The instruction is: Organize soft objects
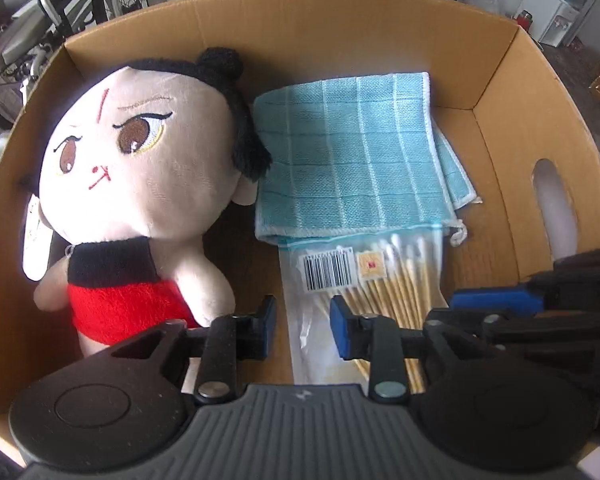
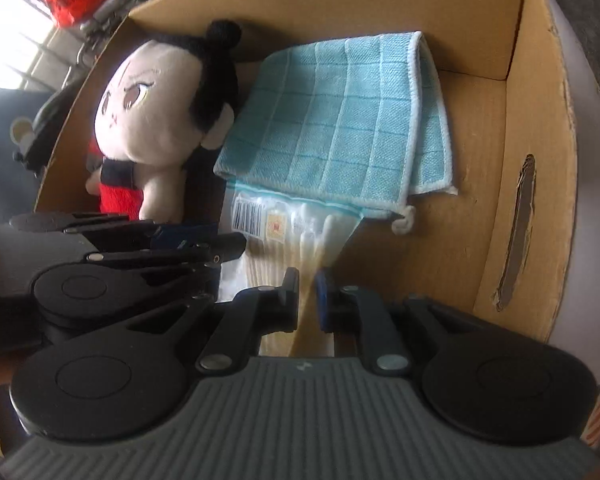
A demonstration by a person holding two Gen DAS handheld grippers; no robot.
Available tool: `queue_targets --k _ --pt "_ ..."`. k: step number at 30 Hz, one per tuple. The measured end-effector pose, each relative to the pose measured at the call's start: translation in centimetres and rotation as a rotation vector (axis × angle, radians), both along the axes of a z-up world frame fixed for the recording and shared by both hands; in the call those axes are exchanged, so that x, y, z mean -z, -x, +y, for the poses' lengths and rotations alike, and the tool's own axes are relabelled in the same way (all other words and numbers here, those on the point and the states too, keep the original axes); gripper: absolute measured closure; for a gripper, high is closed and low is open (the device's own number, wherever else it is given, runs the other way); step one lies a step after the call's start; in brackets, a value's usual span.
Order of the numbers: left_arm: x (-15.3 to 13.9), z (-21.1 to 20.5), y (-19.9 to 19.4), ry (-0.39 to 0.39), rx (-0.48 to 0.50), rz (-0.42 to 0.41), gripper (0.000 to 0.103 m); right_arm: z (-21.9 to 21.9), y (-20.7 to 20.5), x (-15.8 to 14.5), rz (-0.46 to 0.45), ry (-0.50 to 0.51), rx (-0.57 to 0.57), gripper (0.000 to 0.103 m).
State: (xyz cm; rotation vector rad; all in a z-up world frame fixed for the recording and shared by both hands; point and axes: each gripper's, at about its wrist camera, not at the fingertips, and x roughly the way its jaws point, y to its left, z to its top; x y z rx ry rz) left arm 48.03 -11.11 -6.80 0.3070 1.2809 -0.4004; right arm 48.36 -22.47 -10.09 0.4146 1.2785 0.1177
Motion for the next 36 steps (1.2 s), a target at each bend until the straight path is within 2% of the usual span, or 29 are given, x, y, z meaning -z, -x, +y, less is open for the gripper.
queue_targets --k 1,3,4,6,8,10,13,14,16,18,20,22,23,24,27,31,36 --pt "-0.1 0.3 0.3 -0.011 0.012 -0.021 0.061 0.5 0.3 -0.4 -0.008 0.030 -0.041 0.083" --pt "-1.2 1.2 1.0 -0.020 0.029 -0.071 0.061 0.9 0.7 -1.4 -0.043 0.095 -0.076 0.075" --pt "-2.1 1.7 1.3 -0.002 0.034 -0.088 0.061 0.8 1.1 -1.9 -0.063 0.109 -0.078 0.073" --pt "-4.4 3.6 2.1 0.065 0.035 -0.121 0.057 -0.3 2.3 -2.8 -0.108 0.063 -0.063 0.073" --pt "-7.4 5.7 3.3 0.113 0.025 -0.207 0.053 -1.9 4.2 -4.6 -0.192 0.041 -0.041 0.073" --pt "-9.8 7.9 4.3 0.142 0.008 -0.304 0.041 -2.7 6.9 -6.7 -0.318 0.122 -0.035 0.073" --pt "-11.3 11.0 4.3 0.039 -0.082 -0.449 0.038 -4.1 10.5 -8.3 -0.416 0.207 0.035 0.073" --pt "-11.1 11.8 3.9 -0.017 -0.114 -0.465 0.038 -4.5 11.1 -8.1 -0.407 0.201 0.046 0.073" --pt "-9.5 13.6 2.3 -0.116 -0.163 -0.425 0.042 -5.4 12.0 -7.0 -0.366 0.172 0.054 0.068" --pt "-7.7 15.8 1.2 -0.151 -0.239 -0.374 0.050 -5.4 12.0 -5.3 -0.298 0.166 0.035 0.067" --pt "-6.2 17.3 0.7 -0.118 -0.292 -0.321 0.067 -5.2 12.1 -3.3 -0.259 0.156 0.028 0.066" --pt "-5.3 19.2 0.9 -0.018 -0.331 -0.251 0.076 -5.6 11.9 -2.1 -0.265 0.086 0.047 0.071" --pt "-5.2 20.0 1.2 0.042 -0.366 -0.239 0.076 -5.9 11.8 -1.9 -0.263 0.073 0.071 0.073" --pt "-5.3 20.3 1.6 0.053 -0.385 -0.234 0.076 -6.0 11.8 -1.9 -0.275 0.080 0.082 0.075" --pt "-5.4 20.3 3.6 0.078 -0.351 -0.202 0.076 -6.1 11.6 -2.1 -0.318 0.160 0.095 0.083" --pt "-5.4 19.6 6.9 0.062 -0.294 -0.193 0.076 -6.5 11.5 -1.7 -0.336 0.198 0.085 0.088" --pt "-5.3 20.3 9.2 0.104 -0.338 -0.184 0.076 -6.5 12.0 -1.6 -0.341 0.210 0.078 0.088"
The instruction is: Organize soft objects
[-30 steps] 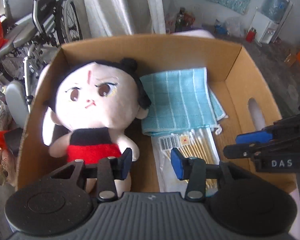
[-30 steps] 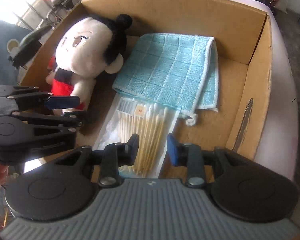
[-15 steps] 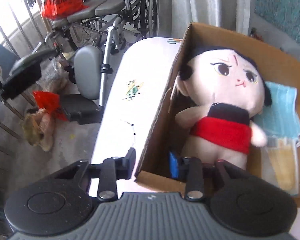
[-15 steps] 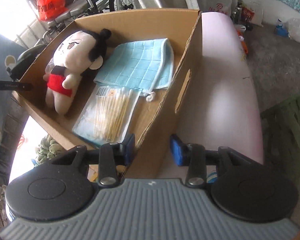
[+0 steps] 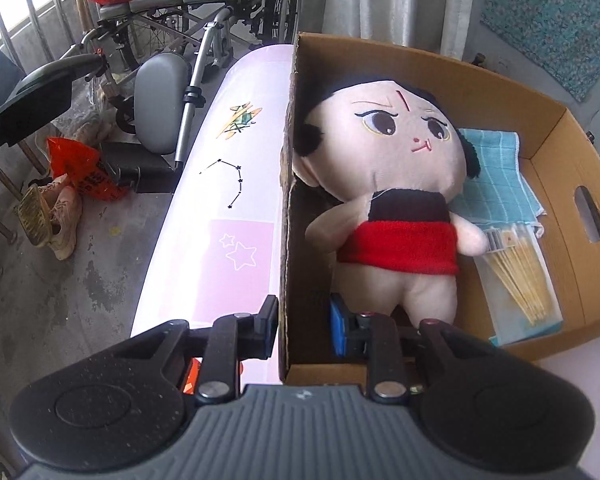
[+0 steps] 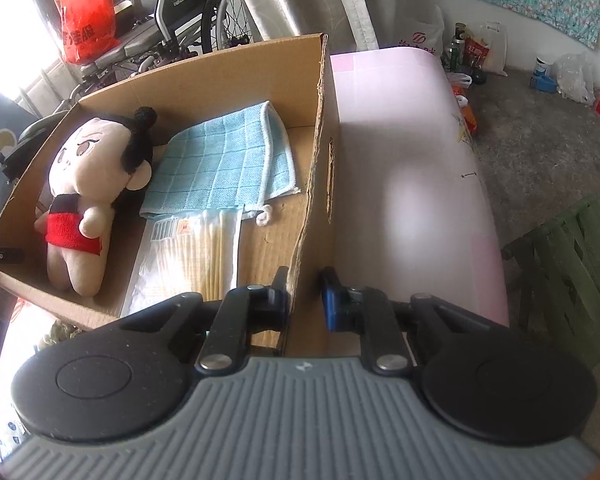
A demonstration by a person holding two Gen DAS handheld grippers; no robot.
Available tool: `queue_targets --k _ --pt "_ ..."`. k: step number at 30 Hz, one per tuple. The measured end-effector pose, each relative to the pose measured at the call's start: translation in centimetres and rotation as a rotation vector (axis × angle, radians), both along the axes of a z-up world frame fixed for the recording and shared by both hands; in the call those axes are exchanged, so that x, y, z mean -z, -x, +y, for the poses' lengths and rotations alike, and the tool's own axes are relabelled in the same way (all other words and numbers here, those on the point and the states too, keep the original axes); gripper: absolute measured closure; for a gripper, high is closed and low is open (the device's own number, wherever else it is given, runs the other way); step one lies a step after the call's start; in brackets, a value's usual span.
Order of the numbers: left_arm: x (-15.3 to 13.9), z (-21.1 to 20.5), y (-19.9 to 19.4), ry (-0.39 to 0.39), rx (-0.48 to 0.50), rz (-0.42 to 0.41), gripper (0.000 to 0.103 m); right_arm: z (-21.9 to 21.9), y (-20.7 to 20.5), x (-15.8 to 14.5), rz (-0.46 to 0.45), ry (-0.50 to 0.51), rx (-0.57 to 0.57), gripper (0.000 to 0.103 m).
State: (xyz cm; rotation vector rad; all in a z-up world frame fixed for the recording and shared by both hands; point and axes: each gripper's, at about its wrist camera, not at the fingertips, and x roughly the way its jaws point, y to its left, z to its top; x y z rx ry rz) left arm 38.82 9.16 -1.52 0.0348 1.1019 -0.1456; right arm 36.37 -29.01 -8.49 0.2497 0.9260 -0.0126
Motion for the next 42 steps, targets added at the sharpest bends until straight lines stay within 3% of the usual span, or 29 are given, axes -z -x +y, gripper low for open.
queue_targets --k 8,9,12,13,16,19,22,25,31,36,40,42 --pt "-0.1 0.1 3.0 0.013 0.007 -0.001 0.074 -0.3 1.5 -0.1 -0.004 -0.017 -0.005 0.089" --pt "-0.1 0.2 3.2 0.026 0.010 -0.004 0.072 -0.4 1.5 -0.1 -0.004 -0.020 -0.001 0.088" --pt "-0.2 1.0 3.8 0.067 -0.012 -0.020 0.051 -0.5 2.1 -0.1 -0.012 -0.039 0.003 0.086" --pt "-0.4 1.3 4.0 0.077 -0.030 -0.031 0.051 -0.7 2.2 -0.4 -0.017 -0.050 0.006 0.086" --pt "-2.5 2.3 5.6 0.102 -0.036 -0.127 0.051 -1.2 3.6 -2.2 -0.082 -0.055 0.018 0.086" --pt "-5.3 2.7 8.3 0.075 -0.003 -0.228 0.047 -1.3 5.9 -5.0 -0.172 -0.021 0.008 0.085" --pt "-6.9 3.2 12.2 0.115 0.040 -0.259 0.046 -0.7 9.5 -7.5 -0.252 -0.032 -0.044 0.085" --pt "-6.4 3.0 16.4 0.191 0.093 -0.247 0.046 0.7 12.8 -8.2 -0.265 -0.109 -0.129 0.083" --pt "-1.8 0.9 24.4 0.291 0.152 -0.175 0.047 4.8 18.1 -5.4 -0.160 -0.237 -0.249 0.082" --pt "0.8 -1.3 29.4 0.284 0.234 -0.119 0.047 6.5 22.4 -2.1 -0.008 -0.343 -0.268 0.080" --pt "2.4 -2.3 31.9 0.320 0.270 -0.066 0.049 7.3 25.6 0.4 0.111 -0.388 -0.268 0.077" --pt "3.0 -3.3 32.6 0.306 0.309 -0.063 0.050 7.0 26.7 2.0 0.177 -0.462 -0.249 0.076"
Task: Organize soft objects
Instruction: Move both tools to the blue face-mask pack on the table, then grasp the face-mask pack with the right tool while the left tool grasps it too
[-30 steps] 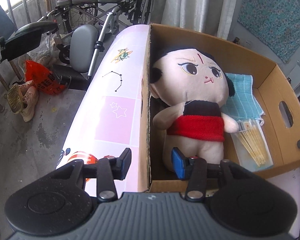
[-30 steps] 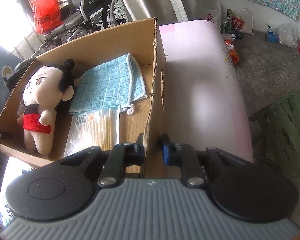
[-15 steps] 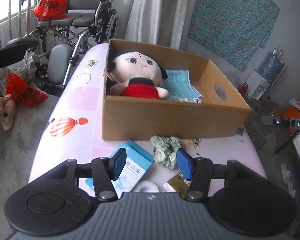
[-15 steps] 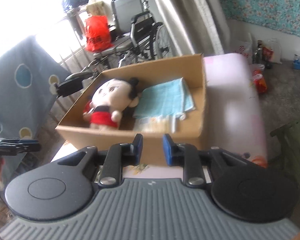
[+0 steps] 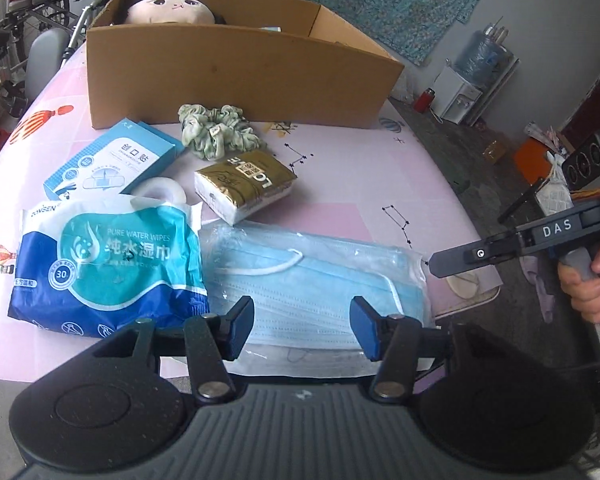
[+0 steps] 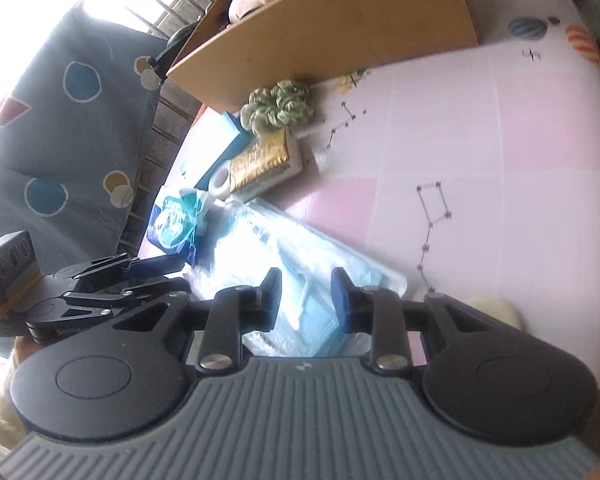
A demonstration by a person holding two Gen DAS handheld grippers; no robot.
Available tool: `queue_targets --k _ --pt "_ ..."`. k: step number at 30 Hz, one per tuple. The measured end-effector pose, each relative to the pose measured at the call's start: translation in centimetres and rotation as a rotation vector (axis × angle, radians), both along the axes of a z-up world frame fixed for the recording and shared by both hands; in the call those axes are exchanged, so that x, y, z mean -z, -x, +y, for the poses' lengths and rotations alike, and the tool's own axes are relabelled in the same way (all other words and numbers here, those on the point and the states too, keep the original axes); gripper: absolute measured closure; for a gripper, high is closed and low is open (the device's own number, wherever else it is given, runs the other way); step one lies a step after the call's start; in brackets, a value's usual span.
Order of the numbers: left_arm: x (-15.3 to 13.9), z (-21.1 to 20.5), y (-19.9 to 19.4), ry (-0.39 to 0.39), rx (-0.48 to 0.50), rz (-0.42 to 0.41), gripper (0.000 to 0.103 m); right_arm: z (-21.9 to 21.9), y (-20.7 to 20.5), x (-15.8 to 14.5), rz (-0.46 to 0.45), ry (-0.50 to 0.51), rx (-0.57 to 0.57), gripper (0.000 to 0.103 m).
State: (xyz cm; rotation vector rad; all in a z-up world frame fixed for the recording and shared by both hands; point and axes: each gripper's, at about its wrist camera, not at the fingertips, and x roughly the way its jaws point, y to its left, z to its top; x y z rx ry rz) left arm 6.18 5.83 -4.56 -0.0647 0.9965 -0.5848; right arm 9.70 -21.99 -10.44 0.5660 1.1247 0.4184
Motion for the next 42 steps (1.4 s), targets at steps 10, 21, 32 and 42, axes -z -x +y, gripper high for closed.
queue_targets --k 10,21,32,42 --pt "3.8 -3.0 -1.4 -0.086 0.013 0.074 0.057 1.1 0.9 3.5 0.052 0.046 0.048 0.077" --pt "3.3 -5.5 -1.7 -0.150 0.084 0.046 0.047 -0.8 -0.7 3.7 0.035 0.061 0.137 0.090" --pt "3.7 -7.9 -2.5 -0.094 0.119 0.064 0.047 -1.9 -2.3 3.3 0.007 0.133 0.145 0.090" --pt "3.9 -13.0 -4.0 -0.068 0.202 0.052 0.047 -6.0 -3.1 3.2 -0.013 0.219 0.211 0.088"
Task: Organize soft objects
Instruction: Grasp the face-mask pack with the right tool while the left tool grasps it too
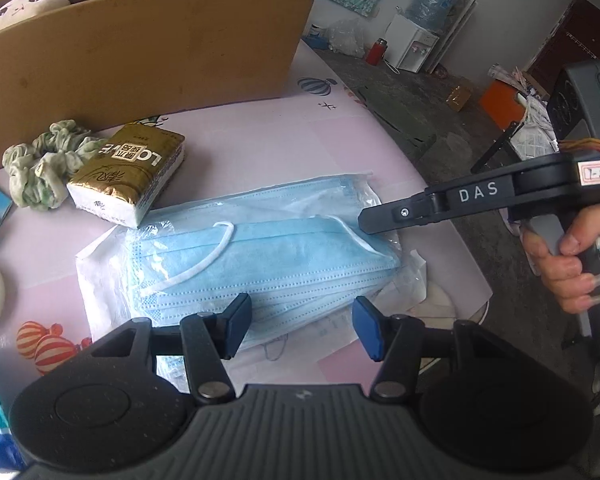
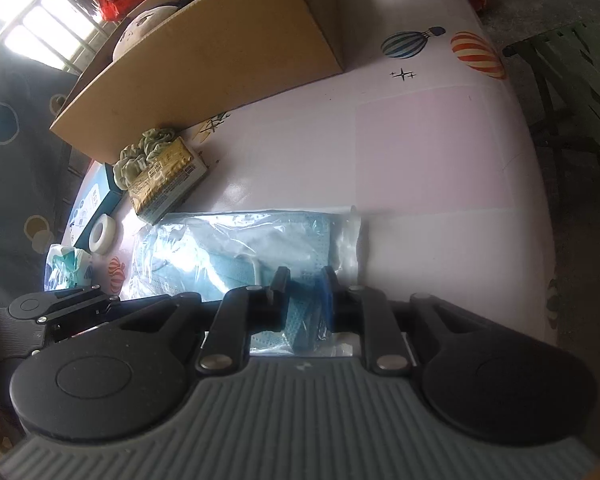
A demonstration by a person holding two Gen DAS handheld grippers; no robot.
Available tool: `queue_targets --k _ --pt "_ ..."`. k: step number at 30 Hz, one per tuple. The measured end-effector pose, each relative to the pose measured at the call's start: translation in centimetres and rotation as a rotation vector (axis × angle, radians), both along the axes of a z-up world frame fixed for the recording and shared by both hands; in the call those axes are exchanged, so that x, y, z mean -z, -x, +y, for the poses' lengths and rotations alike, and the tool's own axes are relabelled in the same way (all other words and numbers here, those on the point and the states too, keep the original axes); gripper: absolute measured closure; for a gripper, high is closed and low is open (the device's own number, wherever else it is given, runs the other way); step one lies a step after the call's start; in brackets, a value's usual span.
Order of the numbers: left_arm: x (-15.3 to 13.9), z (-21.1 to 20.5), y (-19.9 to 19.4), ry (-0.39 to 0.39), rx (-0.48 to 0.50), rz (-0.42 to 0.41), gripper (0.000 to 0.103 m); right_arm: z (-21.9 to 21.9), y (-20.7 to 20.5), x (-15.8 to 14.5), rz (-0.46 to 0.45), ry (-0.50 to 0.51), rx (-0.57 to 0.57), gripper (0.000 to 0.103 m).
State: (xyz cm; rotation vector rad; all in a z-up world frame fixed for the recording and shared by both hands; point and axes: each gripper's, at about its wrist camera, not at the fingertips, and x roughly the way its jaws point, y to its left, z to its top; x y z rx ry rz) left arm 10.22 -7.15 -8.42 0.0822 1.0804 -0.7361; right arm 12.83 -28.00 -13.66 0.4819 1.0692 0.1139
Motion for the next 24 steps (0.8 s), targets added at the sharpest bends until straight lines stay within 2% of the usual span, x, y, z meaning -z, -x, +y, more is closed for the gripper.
queue_targets --k 4,6,7,8,11,13,15,16,17,19,21,23,24 --pt "0.1 -2.0 -0.7 0.016 0.040 -0.011 0.047 -1.9 -0.4 0.1 -0.018 0.008 0.043 0.088" --pt "-0.2 -2.6 -0.9 0.004 0.065 -0.010 0.053 -2.6 -0.6 0.0 -0.010 -0.002 0.063 0.088" --pt "-0.6 -2.7 -0.9 -0.012 0.075 -0.003 0.052 -2.8 -0.6 -0.3 -0.006 -0.008 0.076 0.086" --pt "-1.1 -2.4 -0.8 -0.014 0.076 -0.004 0.045 -3.0 -0.4 -0.7 -0.015 -0.005 0.086 0.086" --pt "-2.7 1.1 -0.6 0.038 -0.015 0.002 0.042 -3.3 0.4 -2.0 -0.071 0.018 0.085 0.070" --pt "-2.4 2.7 -1.0 0.020 -0.088 0.036 0.040 -3.5 0.5 -2.1 -0.075 0.000 0.052 0.057" --pt "-1.2 4.1 -1.7 -0.025 -0.160 0.058 0.039 -3.6 0.4 -1.3 -0.053 -0.041 0.032 0.055" --pt "-0.5 4.6 -2.1 -0.040 -0.192 0.076 0.033 -3.5 0.3 -0.7 -0.031 -0.058 0.032 0.054" --pt "-0.1 5.1 -2.3 -0.019 -0.206 0.079 0.032 -3.4 0.1 -0.1 -0.014 -0.075 0.027 0.051" --pt "0.2 5.3 -2.7 0.014 -0.219 0.066 0.030 -3.1 0.2 0.6 -0.046 -0.091 0.014 0.046" --pt "0.3 4.9 -3.2 0.048 -0.209 0.054 0.027 -3.2 0.1 1.0 -0.067 -0.139 0.007 0.046" --pt "0.4 4.1 -3.3 0.053 -0.181 0.023 0.030 -3.2 0.1 1.2 -0.079 -0.162 0.005 0.047" --pt "0.4 3.2 -3.2 0.047 -0.162 0.006 0.030 -3.3 0.1 1.3 -0.081 -0.171 0.007 0.052"
